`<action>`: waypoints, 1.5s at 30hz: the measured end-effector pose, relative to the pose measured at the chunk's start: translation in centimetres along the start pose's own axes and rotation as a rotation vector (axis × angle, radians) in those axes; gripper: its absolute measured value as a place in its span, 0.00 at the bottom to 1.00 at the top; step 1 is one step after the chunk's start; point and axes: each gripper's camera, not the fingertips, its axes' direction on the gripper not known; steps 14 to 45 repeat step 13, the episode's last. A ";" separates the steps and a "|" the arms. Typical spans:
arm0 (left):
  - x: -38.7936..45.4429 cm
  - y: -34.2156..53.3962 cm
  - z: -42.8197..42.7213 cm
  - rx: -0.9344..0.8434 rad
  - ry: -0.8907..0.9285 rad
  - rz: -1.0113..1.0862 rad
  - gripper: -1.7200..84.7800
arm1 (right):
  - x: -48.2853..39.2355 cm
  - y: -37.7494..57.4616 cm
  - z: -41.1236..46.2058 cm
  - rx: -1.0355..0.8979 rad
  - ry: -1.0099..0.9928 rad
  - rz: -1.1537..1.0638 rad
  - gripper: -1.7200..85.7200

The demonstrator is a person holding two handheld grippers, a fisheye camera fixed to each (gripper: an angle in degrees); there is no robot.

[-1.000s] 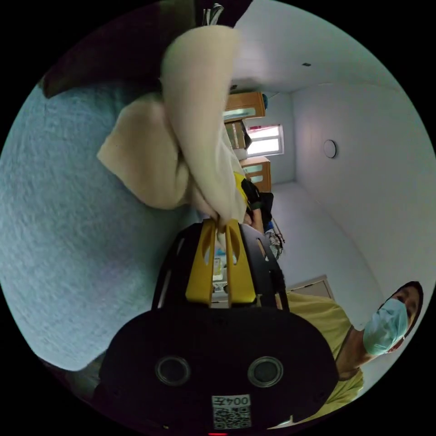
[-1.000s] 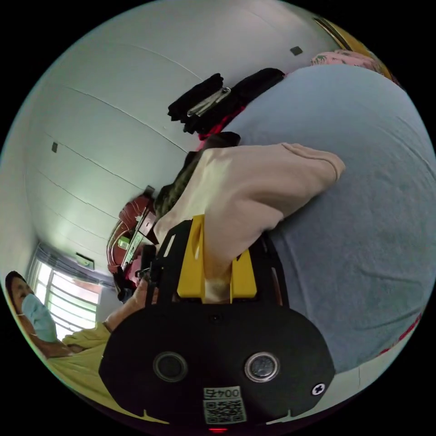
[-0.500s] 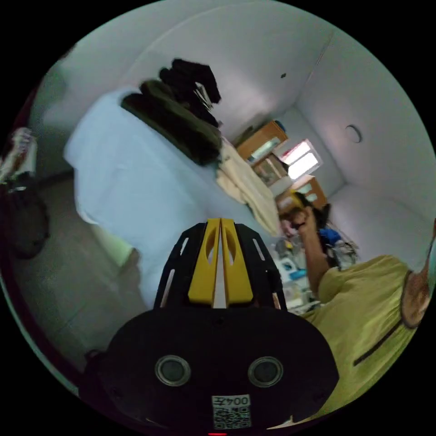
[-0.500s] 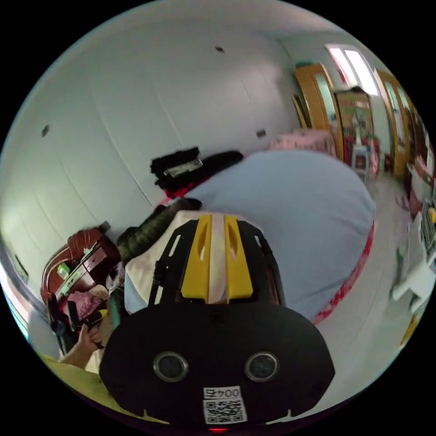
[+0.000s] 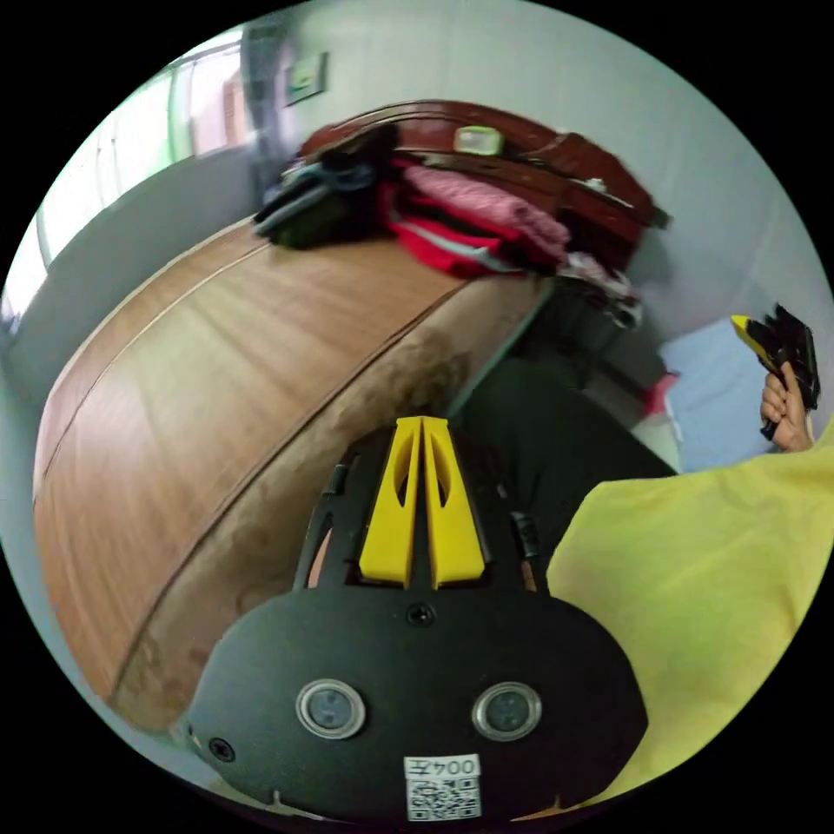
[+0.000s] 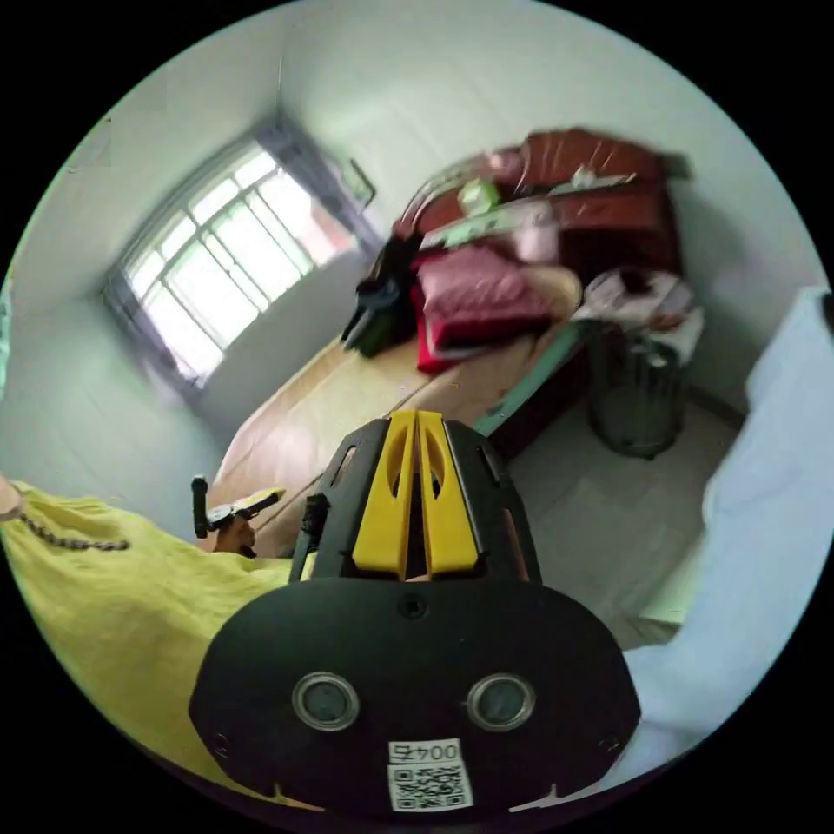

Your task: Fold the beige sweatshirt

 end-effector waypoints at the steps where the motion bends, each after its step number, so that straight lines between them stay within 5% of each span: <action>1: 0.2 2.8 -1.5 -0.020 -0.039 -0.068 0.02 | -0.1 -1.2 5.2 -0.084 -0.053 -0.020 0.01; 8: 9.8 12.5 -8.4 -0.087 -0.286 -0.262 0.02 | -4.5 -3.5 23.0 -0.474 -0.141 -0.246 0.01; 13: 15.0 16.6 -12.2 -0.173 -0.397 -0.359 0.02 | -5.9 -6.1 23.5 -0.402 -0.137 -0.337 0.01; 45: 15.0 16.6 -12.2 -0.173 -0.397 -0.359 0.02 | -5.9 -6.1 23.5 -0.402 -0.137 -0.337 0.01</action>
